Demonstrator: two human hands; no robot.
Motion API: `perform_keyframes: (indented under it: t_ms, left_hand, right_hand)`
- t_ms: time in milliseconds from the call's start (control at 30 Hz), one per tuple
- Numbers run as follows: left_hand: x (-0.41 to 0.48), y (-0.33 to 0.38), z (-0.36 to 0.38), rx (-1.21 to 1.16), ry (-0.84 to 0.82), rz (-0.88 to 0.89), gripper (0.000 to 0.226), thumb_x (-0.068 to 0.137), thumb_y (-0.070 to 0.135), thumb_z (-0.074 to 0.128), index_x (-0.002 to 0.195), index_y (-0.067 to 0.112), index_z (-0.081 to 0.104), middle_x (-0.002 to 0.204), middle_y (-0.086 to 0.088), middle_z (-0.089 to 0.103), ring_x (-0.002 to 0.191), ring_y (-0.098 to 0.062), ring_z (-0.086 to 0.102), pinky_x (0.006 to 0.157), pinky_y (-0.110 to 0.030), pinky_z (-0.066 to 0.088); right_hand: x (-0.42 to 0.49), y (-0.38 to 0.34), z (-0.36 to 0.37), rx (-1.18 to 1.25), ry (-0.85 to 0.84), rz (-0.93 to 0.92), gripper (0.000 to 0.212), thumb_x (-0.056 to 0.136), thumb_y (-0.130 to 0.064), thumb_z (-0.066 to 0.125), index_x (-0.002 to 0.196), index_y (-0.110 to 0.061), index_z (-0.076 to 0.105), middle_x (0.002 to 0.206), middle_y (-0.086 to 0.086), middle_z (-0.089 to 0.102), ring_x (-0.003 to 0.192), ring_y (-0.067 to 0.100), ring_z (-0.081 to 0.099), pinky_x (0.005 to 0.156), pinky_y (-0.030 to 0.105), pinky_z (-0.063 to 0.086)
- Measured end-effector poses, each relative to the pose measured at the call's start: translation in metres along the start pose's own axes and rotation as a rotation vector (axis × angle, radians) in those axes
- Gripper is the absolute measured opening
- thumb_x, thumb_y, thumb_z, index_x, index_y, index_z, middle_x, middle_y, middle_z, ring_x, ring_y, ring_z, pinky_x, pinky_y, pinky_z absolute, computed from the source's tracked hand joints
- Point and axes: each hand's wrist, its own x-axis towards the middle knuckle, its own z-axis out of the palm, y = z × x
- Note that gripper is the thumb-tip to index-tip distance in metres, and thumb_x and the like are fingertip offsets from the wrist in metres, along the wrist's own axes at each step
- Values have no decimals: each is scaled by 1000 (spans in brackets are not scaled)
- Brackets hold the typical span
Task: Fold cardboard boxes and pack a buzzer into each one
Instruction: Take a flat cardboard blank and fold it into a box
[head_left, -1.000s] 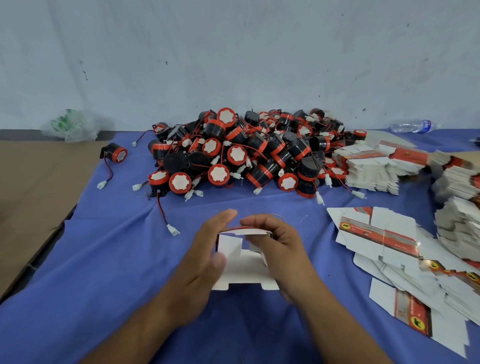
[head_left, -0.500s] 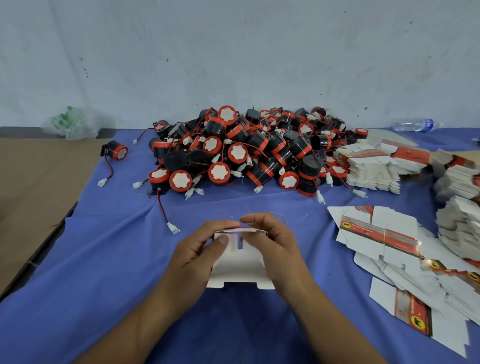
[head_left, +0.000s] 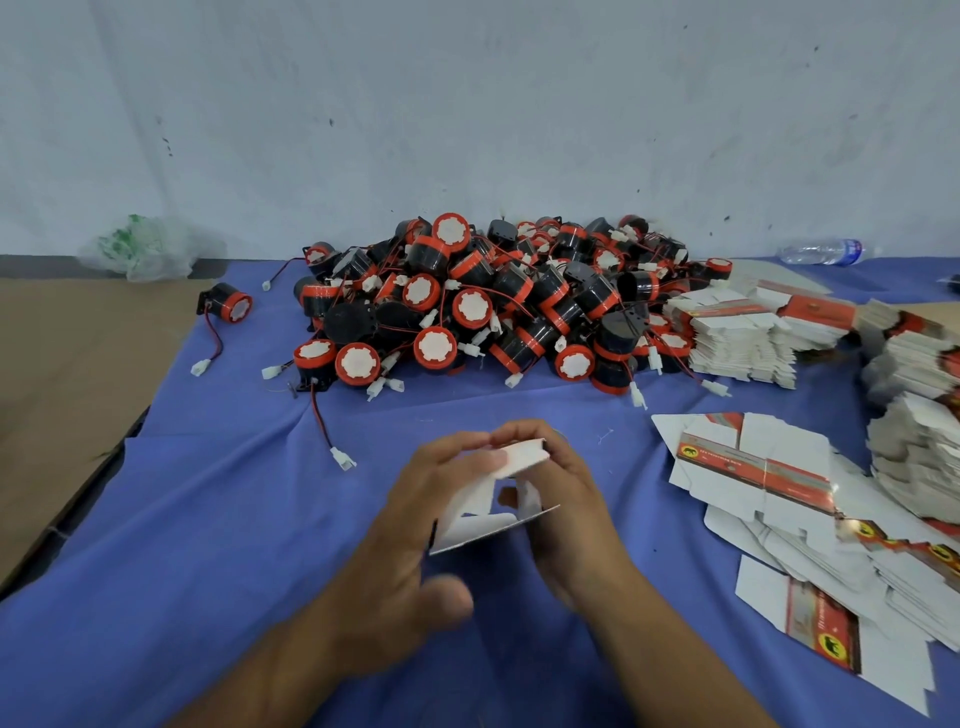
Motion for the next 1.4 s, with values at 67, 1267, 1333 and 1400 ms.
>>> perform_keyframes:
  t_ms: [67,1267,1333,1400]
  left_hand:
    - [-2,1,1,52,-38,39,74,75,79,56,136,37,51,140,-3,47,135,-22,43,112,-39,34]
    - [-10,14,-3,-425,103,-233,39,79,52,64,111,32,58,104,-4,66,93,-19,65,74,-31,55]
    - [-9,15,1,-462,230,-291,41,72,53,64,107,32,61,99,-6,68,85,-21,65,66,-33,54]
    - [-10,15,4,-565,308,-321,42,73,52,61,108,28,62,96,-8,69,80,-21,65,57,-27,51]
  right_hand:
    - [0,0,-1,2,16,5,19,77,-16,53,81,-27,68,89,5,66,89,27,58,85,48,41]
    - [-13,-11,6,-187,-94,-162,40,81,-55,59,112,-30,64,91,-11,68,78,5,63,64,17,48]
    - [-14,-12,7,-216,-136,-145,28,88,-46,59,112,-34,65,93,-12,68,80,5,63,67,18,49]
    - [-13,-12,7,-223,-134,-148,21,92,-34,55,108,-37,67,94,-11,70,83,7,64,70,20,50]
